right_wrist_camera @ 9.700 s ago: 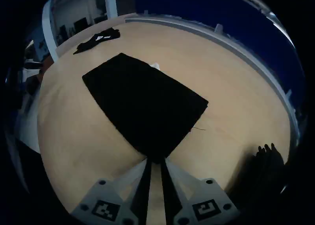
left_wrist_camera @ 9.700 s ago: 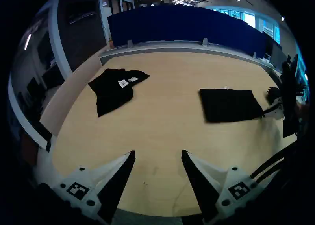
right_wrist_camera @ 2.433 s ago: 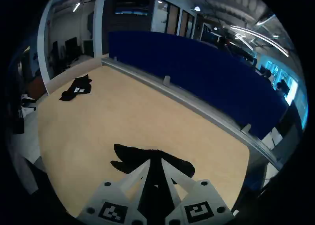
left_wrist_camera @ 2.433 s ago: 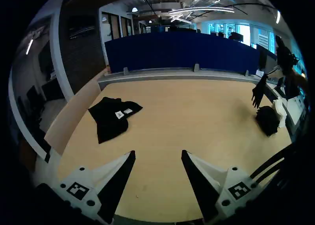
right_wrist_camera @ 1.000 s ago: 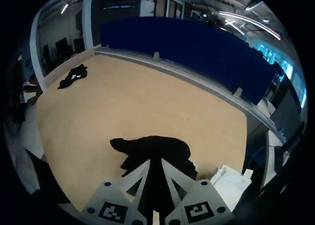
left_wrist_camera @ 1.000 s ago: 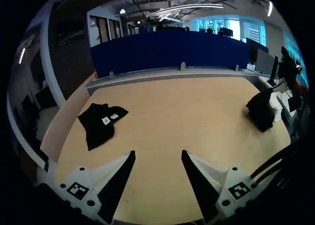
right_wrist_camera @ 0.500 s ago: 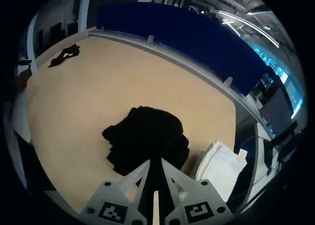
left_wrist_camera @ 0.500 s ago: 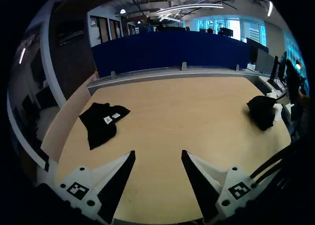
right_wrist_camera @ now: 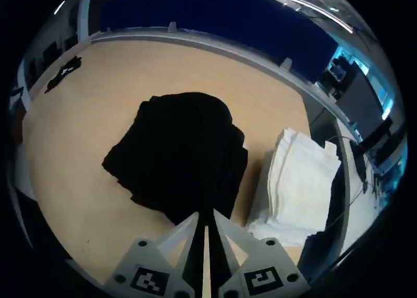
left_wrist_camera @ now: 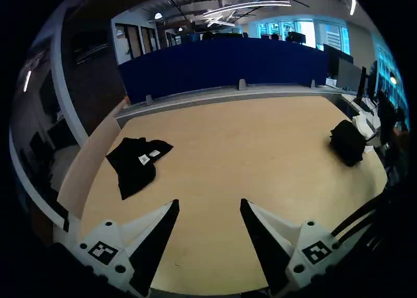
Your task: Fold towel
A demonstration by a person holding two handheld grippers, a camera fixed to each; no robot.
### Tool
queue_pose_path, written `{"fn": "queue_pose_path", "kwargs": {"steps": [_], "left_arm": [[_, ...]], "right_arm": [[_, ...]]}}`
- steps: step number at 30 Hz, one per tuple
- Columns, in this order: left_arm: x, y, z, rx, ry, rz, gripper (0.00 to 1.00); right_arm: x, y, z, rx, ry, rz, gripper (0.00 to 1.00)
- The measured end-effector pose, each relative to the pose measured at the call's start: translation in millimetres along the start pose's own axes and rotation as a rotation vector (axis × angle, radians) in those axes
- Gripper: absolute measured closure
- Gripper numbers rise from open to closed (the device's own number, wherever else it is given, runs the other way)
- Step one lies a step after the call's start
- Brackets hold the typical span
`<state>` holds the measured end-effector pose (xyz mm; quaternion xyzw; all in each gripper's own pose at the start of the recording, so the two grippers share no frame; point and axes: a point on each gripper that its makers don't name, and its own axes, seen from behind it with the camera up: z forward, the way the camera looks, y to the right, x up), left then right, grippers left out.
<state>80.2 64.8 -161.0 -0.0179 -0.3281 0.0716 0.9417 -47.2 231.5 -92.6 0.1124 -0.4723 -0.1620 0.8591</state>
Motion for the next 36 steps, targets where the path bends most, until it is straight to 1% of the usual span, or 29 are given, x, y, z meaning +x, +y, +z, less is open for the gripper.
{"fn": "queue_pose_path", "kwargs": {"steps": [6,9,13,15,17,21,27,29,30,31,36], "left_arm": [[0.7,3.1,1.3,-0.003,-0.003,0.008,0.14],[1.8,3.9,2.1,-0.004,-0.003,0.011,0.14],[3.8,4.2,3.3,-0.007,-0.003,0.015,0.14],[4.9,4.1,3.9,-0.009,-0.003,0.017,0.14],[5.5,3.7,4.5,-0.009,-0.002,0.018,0.14],[6.3,2.7,5.7,-0.010,-0.003,0.016,0.14],[4.6,3.8,8.5,-0.017,-0.007,0.013,0.14],[4.5,4.5,9.0,-0.019,-0.006,0.014,0.14],[4.5,4.8,9.2,-0.020,-0.006,0.015,0.14],[4.8,5.1,9.2,-0.020,-0.006,0.015,0.14],[7.1,5.8,8.9,-0.020,-0.003,0.012,0.13]], "right_arm": [[-7.6,-6.9,15.4,-0.001,-0.013,0.054,0.97],[-9.3,-9.1,18.2,-0.007,-0.009,0.067,0.97],[-6.9,-8.2,13.7,-0.020,0.014,0.079,0.96],[-4.8,-7.1,9.4,-0.028,0.027,0.085,0.95],[-2.6,-6.8,4.0,-0.036,0.041,0.088,0.91],[0.8,-7.3,-9.2,-0.051,0.071,0.091,0.82],[3.0,-2.9,-29.2,-0.088,0.096,0.101,0.44],[7.0,-2.7,-33.0,-0.091,0.107,0.106,0.37],[8.9,-2.7,-34.8,-0.093,0.112,0.109,0.36],[13.8,-4.7,-35.8,-0.085,0.121,0.111,0.35],[43.2,-13.4,-38.0,-0.056,0.176,0.124,0.25]]}}
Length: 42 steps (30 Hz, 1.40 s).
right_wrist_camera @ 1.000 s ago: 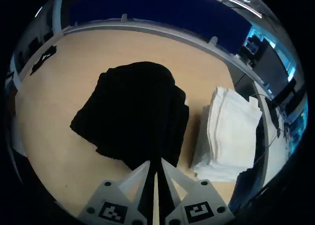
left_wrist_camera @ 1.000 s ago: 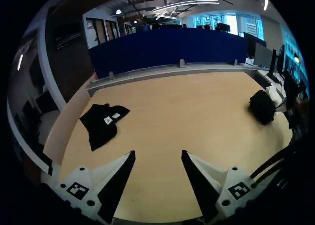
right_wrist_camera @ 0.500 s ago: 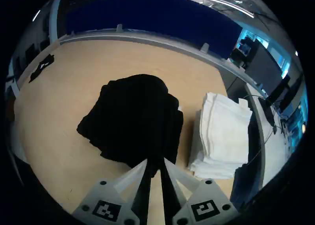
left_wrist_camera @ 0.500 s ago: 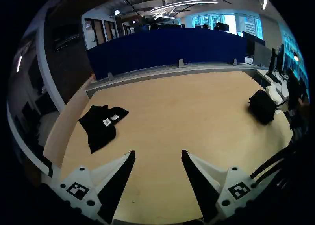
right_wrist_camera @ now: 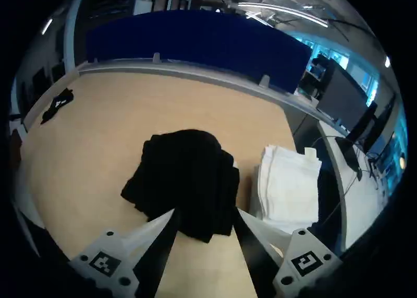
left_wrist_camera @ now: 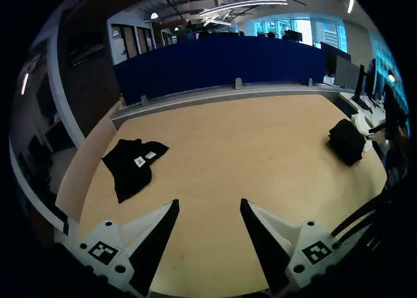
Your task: Fold towel
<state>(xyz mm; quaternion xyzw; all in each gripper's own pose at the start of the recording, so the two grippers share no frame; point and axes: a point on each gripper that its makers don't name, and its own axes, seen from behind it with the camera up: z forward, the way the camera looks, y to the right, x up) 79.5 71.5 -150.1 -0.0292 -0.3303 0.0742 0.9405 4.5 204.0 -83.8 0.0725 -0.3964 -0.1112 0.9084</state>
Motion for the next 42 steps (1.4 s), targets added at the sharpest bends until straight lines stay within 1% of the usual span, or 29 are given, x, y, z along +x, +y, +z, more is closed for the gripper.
{"fn": "queue_pose_path", "kwargs": {"steps": [3,5,9,13,18,24,28,30,36,39,42], "left_arm": [[0.2,-1.4,-1.2,0.002,0.001,-0.006,0.14],[-0.5,-3.5,-2.2,0.007,0.002,-0.008,0.14],[-2.7,-8.6,-4.3,0.021,0.000,-0.014,0.14],[-4.9,-14.0,-6.0,0.034,-0.003,-0.026,0.14],[-6.5,-18.9,-6.8,0.046,-0.006,-0.038,0.14],[-6.2,-20.4,-5.3,0.054,-0.010,-0.035,0.14],[-6.7,-20.7,-4.3,0.057,-0.014,-0.033,0.14],[-7.1,-21.0,-4.2,0.060,-0.015,-0.032,0.13],[-9.2,-22.6,-6.1,0.069,-0.023,-0.023,0.14],[-10.5,-22.7,-5.7,0.072,-0.029,-0.018,0.14],[-11.0,-22.1,-4.9,0.071,-0.031,-0.016,0.14]], "right_arm": [[17.5,-6.8,7.8,0.013,0.025,0.012,0.18],[29.2,-13.0,15.3,0.027,0.039,0.015,0.17],[50.1,-22.2,32.2,0.043,0.061,0.019,0.10],[66.1,-28.6,48.5,0.055,0.068,0.025,0.04],[77.5,-35.1,63.0,0.070,0.073,0.033,0.04],[82.2,-38.8,74.6,0.073,0.072,0.035,0.04],[77.2,-38.3,86.4,0.072,0.051,0.037,0.04],[73.0,-35.9,93.0,0.066,0.036,0.038,0.04],[59.6,-18.4,109.0,0.019,-0.002,0.051,0.04],[53.7,-10.3,114.6,-0.003,-0.015,0.068,0.04],[50.5,-6.7,118.3,-0.010,-0.016,0.091,0.04]]}}
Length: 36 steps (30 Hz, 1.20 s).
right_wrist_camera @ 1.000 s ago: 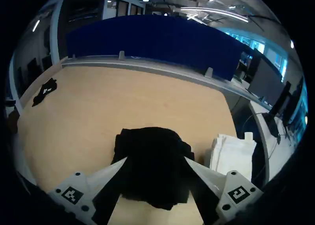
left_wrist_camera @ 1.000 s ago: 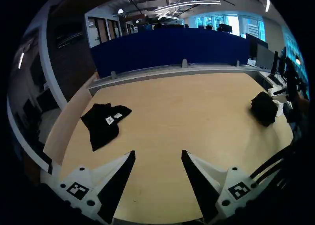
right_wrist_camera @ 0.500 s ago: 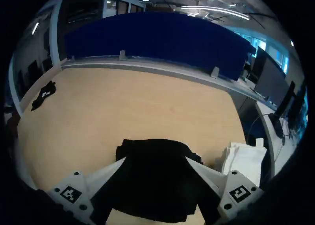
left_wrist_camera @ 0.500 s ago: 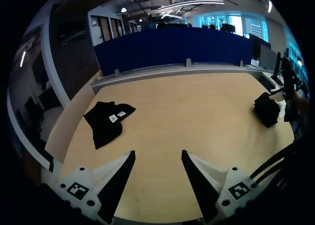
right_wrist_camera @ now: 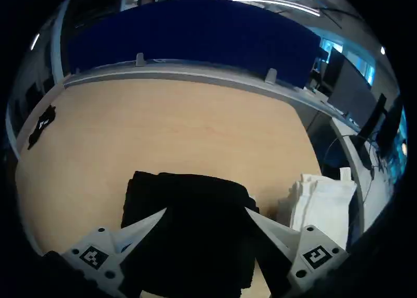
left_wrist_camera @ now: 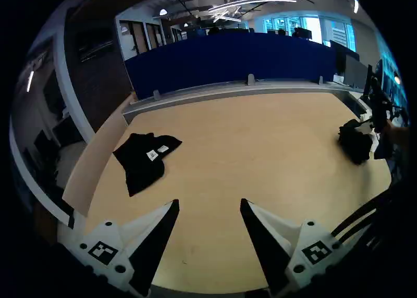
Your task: Fold towel
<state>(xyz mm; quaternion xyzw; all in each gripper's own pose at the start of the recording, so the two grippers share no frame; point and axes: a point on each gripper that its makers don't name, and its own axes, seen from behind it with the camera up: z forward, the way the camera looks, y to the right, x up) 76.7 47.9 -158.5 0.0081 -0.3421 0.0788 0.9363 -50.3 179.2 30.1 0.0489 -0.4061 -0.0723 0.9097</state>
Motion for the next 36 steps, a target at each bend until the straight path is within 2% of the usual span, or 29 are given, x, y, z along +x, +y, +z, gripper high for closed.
{"fn": "queue_pose_path", "kwargs": {"steps": [12,15,24,29,36], "left_arm": [[1.3,2.2,0.4,-0.008,0.000,0.001,0.14],[-0.6,1.5,0.7,-0.009,-0.001,-0.002,0.14],[1.9,0.8,3.0,-0.016,0.003,-0.004,0.14],[2.4,4.4,3.7,-0.028,0.005,-0.001,0.14],[4.0,5.9,3.5,-0.033,0.010,0.006,0.14]], "right_arm": [[-9.9,6.5,12.2,-0.002,-0.015,0.038,0.04],[-5.5,4.1,9.2,0.001,-0.008,0.050,0.04],[16.6,-11.5,-30.4,-0.007,0.083,0.050,0.05],[7.0,-21.5,-48.2,-0.022,0.106,0.045,0.05],[-15.7,-26.8,-59.2,-0.044,0.097,0.057,0.05]]}}
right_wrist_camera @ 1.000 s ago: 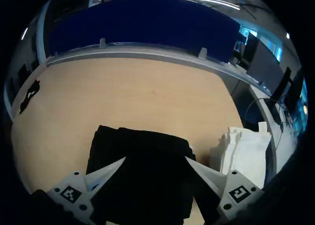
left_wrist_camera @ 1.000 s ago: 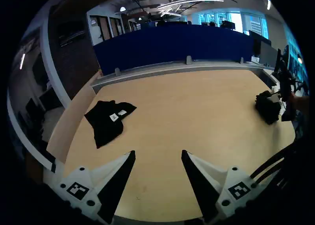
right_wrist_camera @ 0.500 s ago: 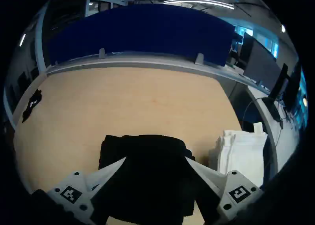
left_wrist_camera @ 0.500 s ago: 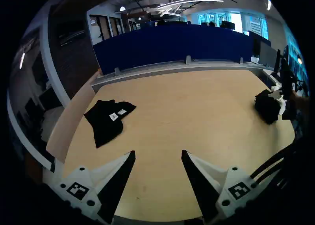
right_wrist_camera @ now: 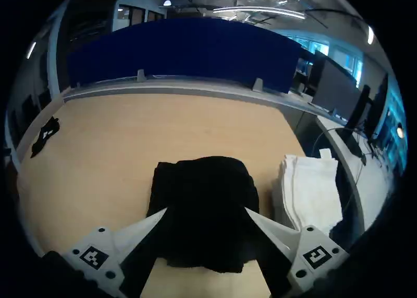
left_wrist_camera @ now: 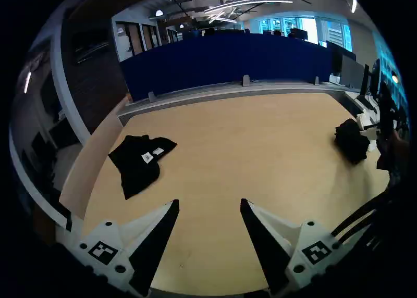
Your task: Fold towel
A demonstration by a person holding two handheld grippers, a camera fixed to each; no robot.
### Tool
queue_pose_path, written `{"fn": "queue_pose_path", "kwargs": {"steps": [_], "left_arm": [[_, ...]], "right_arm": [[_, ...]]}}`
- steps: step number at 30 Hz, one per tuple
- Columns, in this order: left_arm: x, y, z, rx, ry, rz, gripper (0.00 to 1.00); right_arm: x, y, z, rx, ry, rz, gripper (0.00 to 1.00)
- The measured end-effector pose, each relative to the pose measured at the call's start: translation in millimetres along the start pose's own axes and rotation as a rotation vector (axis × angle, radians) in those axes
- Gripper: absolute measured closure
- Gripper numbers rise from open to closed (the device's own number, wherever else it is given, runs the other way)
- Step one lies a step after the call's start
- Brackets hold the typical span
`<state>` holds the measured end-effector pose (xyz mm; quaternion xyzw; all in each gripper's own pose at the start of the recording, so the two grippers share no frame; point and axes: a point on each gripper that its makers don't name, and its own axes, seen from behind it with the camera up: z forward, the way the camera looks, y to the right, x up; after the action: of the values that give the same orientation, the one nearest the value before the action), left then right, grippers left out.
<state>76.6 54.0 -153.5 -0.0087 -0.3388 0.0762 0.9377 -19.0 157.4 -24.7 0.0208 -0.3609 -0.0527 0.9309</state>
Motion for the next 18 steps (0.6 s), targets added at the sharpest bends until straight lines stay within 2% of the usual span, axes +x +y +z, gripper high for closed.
{"fn": "queue_pose_path", "kwargs": {"steps": [6,12,18], "left_arm": [[-3.0,-1.5,-1.0,-0.001,-0.002,-0.009,0.14],[-2.5,-1.0,-2.7,0.002,0.003,-0.001,0.14],[-2.1,-1.6,-4.2,0.005,0.004,-0.006,0.14]], "right_arm": [[-21.6,-2.5,-6.1,-0.010,-0.013,0.014,0.05],[-48.7,2.4,-0.6,-0.025,-0.055,0.006,0.04],[-60.0,3.6,8.2,-0.021,-0.067,0.029,0.04]]}}
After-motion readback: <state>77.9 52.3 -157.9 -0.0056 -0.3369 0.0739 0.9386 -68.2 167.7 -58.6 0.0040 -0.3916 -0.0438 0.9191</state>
